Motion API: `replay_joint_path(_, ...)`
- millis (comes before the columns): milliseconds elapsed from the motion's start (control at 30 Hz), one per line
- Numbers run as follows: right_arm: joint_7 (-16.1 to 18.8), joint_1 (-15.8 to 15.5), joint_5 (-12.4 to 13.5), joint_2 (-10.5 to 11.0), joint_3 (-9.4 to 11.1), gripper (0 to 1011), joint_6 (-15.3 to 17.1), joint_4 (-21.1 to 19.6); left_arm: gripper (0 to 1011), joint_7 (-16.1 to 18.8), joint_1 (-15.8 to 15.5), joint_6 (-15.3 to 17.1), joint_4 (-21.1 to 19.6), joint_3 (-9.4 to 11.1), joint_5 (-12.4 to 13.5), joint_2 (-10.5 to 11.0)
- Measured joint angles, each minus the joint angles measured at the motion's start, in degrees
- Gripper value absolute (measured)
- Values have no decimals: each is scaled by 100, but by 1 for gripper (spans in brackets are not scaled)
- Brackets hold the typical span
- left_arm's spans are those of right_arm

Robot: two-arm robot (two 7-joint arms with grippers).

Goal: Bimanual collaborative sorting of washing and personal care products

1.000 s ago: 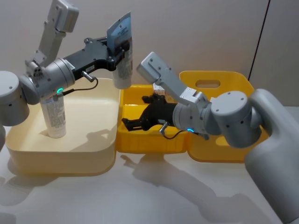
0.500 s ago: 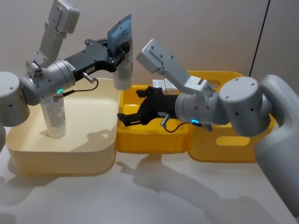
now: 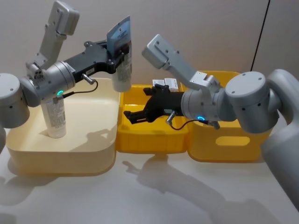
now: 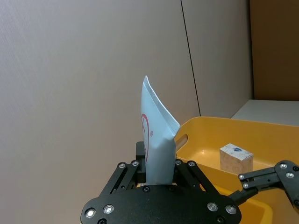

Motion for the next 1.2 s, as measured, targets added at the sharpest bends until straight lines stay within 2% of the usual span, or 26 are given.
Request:
replay_joint_path(300,-174,-87,39,25,132,1001,118,-213,240,25,5,13,62,1,16,-23)
replay_joint_path(667,-513,-174,137,-75,359,1001,27,-279,240,52,22,42,76,-9,37,-37)
replay_joint_path(900,-712,-163,174,-196,439,1001,-96,-95,240,60,32,67,58,-14,44,-35)
replay_joint_path(1200,-824,-19,207,-389,386,1001,-255,296,240,64,31,86,25,-14,50,-25)
